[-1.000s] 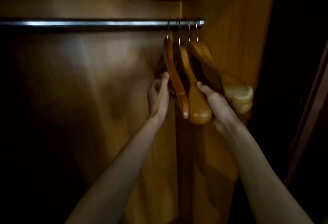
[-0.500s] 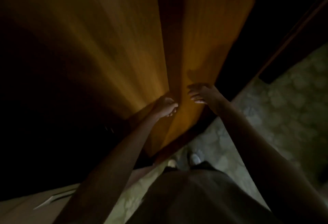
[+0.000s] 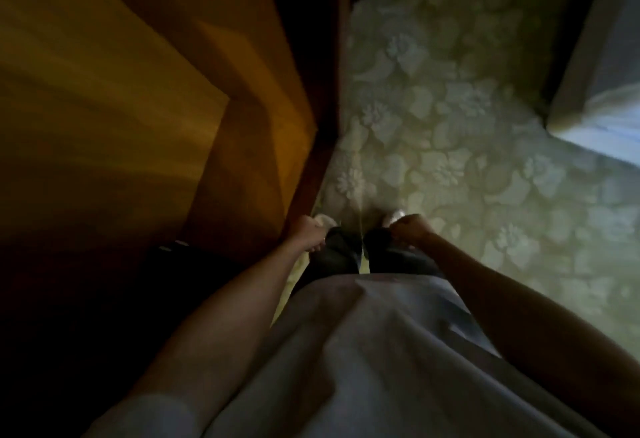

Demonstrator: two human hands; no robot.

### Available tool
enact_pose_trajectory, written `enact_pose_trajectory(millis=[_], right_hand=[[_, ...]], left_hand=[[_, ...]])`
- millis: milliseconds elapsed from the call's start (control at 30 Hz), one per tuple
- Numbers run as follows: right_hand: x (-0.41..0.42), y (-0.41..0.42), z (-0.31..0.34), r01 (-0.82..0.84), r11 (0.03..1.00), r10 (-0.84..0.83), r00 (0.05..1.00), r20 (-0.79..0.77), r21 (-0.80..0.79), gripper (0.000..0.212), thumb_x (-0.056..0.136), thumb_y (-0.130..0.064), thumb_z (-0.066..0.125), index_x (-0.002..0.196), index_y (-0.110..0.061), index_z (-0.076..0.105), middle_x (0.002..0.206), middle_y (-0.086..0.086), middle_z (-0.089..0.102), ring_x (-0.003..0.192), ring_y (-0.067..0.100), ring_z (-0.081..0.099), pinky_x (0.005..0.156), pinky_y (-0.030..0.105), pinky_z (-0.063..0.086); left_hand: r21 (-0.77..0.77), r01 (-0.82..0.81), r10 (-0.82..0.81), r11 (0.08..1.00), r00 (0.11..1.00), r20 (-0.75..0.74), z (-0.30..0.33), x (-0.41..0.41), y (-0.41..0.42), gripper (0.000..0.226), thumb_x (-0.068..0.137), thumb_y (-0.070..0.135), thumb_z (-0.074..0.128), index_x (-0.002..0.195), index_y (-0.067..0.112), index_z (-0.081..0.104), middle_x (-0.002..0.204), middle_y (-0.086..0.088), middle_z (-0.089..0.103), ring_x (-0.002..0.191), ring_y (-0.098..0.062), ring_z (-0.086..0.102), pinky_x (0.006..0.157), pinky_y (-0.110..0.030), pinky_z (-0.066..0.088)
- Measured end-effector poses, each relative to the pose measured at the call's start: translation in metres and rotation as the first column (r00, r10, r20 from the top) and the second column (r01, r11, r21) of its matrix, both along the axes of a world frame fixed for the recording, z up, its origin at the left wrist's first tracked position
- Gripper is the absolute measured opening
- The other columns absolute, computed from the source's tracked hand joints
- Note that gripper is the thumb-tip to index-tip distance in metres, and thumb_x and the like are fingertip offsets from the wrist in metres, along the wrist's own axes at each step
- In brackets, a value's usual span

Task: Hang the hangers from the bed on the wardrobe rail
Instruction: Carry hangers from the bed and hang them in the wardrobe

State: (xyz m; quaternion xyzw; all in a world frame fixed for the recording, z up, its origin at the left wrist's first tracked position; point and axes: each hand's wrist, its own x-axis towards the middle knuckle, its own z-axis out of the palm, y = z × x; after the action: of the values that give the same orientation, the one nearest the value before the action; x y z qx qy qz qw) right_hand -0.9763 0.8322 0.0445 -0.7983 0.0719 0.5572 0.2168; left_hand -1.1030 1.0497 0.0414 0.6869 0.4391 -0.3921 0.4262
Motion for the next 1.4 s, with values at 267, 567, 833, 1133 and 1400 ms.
enact_pose_trajectory(millis=[267,567,833,1133,1400], right_hand=[[-0.082,-0.174,-0.018,0.54,0.836,-0.543,0.84,-0.006,-0.097,0.021,0.096,-0.013,0.056,0.089,-0.001,0.073,0.08,0.014,0.073,0.064,0.024,0.064,0.064,0.033,0.054],[-0.18,-0.311,-0.022,0.888,0.43,-0.898,0.439,0.023,-0.165,0.023,0.092,-0.016,0.058,0.081,-0.004,0.075,0.086,0.016,0.077,0.075,0.029,0.07,0.08,0.039,0.058],[-0.04,-0.39,-0.026,0.954,0.29,-0.952,0.281,0.123,0.069,0.025,0.091,-0.021,0.058,0.079,-0.006,0.074,0.081,0.012,0.074,0.064,0.017,0.064,0.062,0.029,0.054],[0.108,-0.555,-0.024,0.949,0.308,-0.94,0.294,0.172,0.063,0.022,0.09,-0.023,0.06,0.077,-0.012,0.075,0.081,0.01,0.076,0.07,0.02,0.067,0.077,0.039,0.059],[0.104,-0.701,-0.005,0.984,0.104,-0.977,0.128,0.171,-0.146,0.026,0.089,-0.024,0.062,0.082,-0.003,0.076,0.086,0.017,0.073,0.084,0.032,0.068,0.078,0.039,0.053]], left_hand=[[-0.034,0.459,-0.458,0.888,0.888,0.045,-0.001,0.07,-0.121,0.02,0.095,0.015,0.058,0.082,0.007,0.071,0.068,-0.006,0.069,0.052,-0.014,0.059,0.051,-0.022,0.048],[0.157,0.719,-0.733,0.677,0.677,0.057,-0.013,0.147,-0.253,0.028,0.093,0.016,0.058,0.065,0.016,0.065,0.06,-0.002,0.065,0.061,-0.021,0.059,0.06,-0.024,0.044],[0.111,0.834,-0.825,0.541,0.551,-0.126,-0.019,0.196,-0.311,0.024,0.097,0.012,0.056,0.078,0.007,0.069,0.067,-0.006,0.065,0.051,-0.016,0.054,0.041,-0.018,0.042],[0.102,0.844,-0.839,0.526,0.535,-0.102,-0.026,0.345,-0.471,0.043,0.094,0.004,0.054,0.052,0.011,0.051,0.044,0.002,0.05,0.035,-0.005,0.044,0.035,-0.015,0.033],[0.013,0.904,-0.896,0.428,0.422,0.141,0.004,0.494,-0.741,0.02,0.096,0.012,0.059,0.083,0.005,0.072,0.067,-0.007,0.067,0.047,-0.013,0.054,0.037,-0.014,0.04]])
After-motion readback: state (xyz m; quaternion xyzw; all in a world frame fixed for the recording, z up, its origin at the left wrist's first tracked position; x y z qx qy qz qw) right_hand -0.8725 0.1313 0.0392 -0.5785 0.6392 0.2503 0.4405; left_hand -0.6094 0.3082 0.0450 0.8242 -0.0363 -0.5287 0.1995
